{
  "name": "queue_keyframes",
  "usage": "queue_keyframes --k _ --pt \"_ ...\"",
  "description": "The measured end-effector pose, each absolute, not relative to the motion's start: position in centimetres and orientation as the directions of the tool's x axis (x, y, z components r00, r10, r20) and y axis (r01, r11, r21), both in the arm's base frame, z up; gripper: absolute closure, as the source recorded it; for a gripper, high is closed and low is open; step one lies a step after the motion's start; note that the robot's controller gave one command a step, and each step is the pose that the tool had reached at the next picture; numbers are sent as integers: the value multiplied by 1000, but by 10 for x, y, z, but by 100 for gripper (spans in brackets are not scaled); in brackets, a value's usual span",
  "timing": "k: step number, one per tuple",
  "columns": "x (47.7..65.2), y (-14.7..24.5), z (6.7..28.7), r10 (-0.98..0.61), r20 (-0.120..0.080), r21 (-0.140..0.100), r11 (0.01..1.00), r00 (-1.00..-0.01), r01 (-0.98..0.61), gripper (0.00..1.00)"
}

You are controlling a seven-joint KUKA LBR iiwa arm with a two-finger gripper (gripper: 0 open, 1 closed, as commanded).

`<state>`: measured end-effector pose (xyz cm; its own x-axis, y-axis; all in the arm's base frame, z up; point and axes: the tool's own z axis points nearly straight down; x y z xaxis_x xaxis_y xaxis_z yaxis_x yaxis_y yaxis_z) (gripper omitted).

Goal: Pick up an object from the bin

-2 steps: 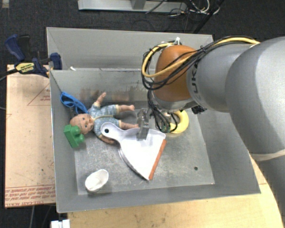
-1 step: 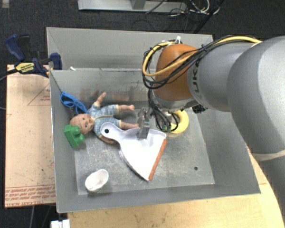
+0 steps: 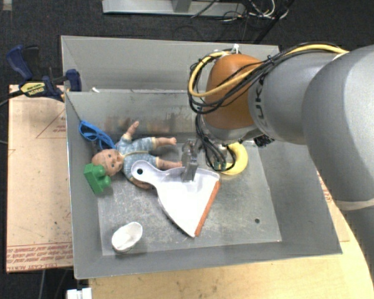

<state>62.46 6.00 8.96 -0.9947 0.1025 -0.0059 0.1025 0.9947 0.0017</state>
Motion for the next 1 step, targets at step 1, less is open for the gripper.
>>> queue_keyframes --k 1 --pt "625 60 100 102 -9 2 995 -995 102 100"
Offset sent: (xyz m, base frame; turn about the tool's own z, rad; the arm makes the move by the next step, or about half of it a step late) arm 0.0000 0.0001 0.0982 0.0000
